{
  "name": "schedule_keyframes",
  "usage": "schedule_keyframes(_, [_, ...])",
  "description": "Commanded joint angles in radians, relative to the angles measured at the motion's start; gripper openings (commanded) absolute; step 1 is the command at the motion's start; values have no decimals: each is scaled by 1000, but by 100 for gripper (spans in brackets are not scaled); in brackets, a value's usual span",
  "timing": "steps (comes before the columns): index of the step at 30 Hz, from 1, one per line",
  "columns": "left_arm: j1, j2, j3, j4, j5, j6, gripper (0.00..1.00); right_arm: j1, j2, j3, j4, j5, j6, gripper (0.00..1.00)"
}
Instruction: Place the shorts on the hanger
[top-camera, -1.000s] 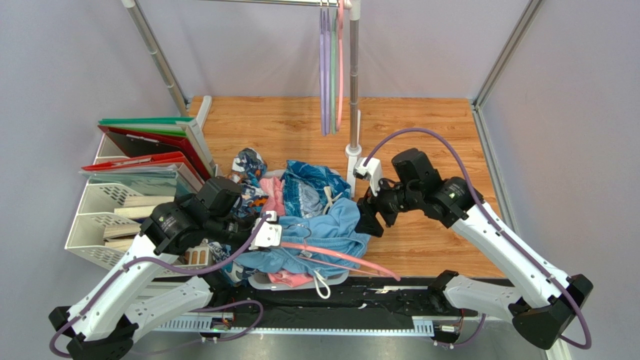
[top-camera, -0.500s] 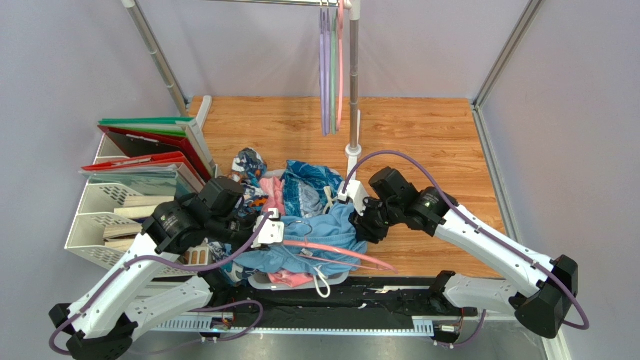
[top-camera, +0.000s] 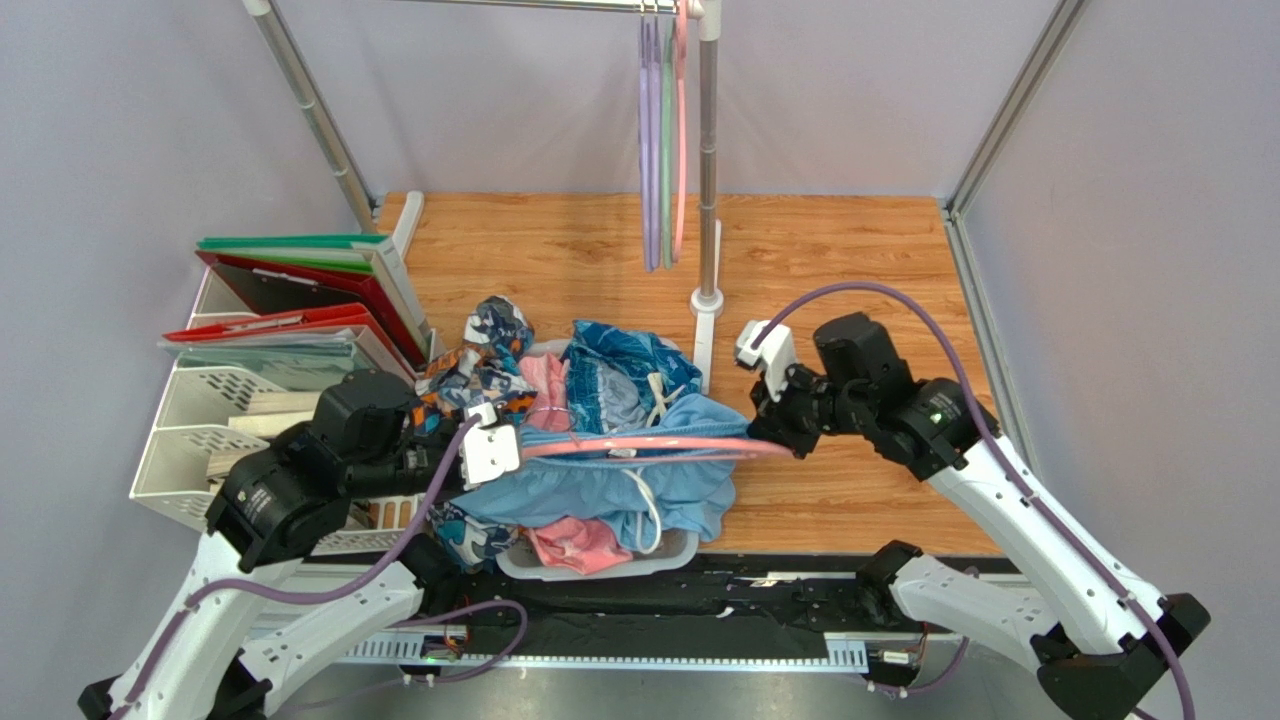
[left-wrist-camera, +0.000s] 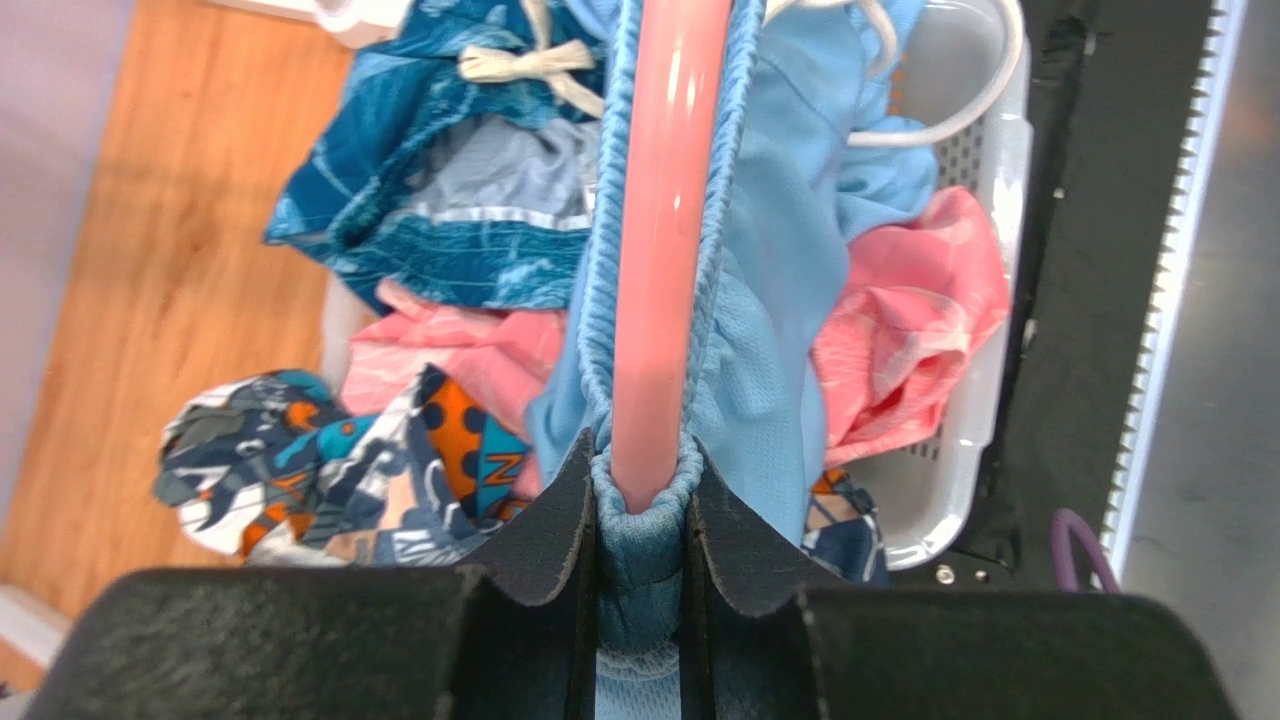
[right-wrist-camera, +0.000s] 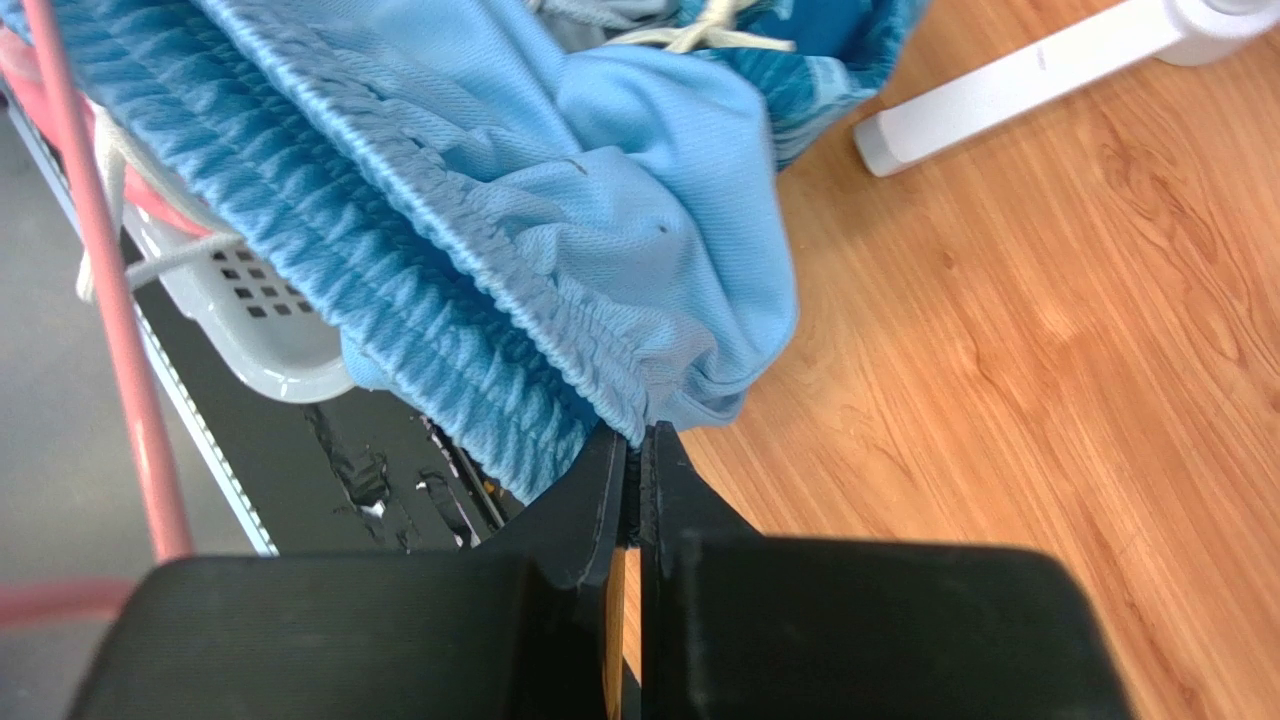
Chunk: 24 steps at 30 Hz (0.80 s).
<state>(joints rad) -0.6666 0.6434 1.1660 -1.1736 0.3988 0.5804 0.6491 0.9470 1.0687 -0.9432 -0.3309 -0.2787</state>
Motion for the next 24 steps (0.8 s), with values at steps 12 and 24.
schedule_keyframes(12, [19, -65, -55, -64, -308, 79, 0, -316, -4, 97, -227, -51, -207, 0])
schedule_keyframes(24, [18, 201, 30, -11, -319, 85, 0, -255, 70, 293, -267, -169, -163, 0])
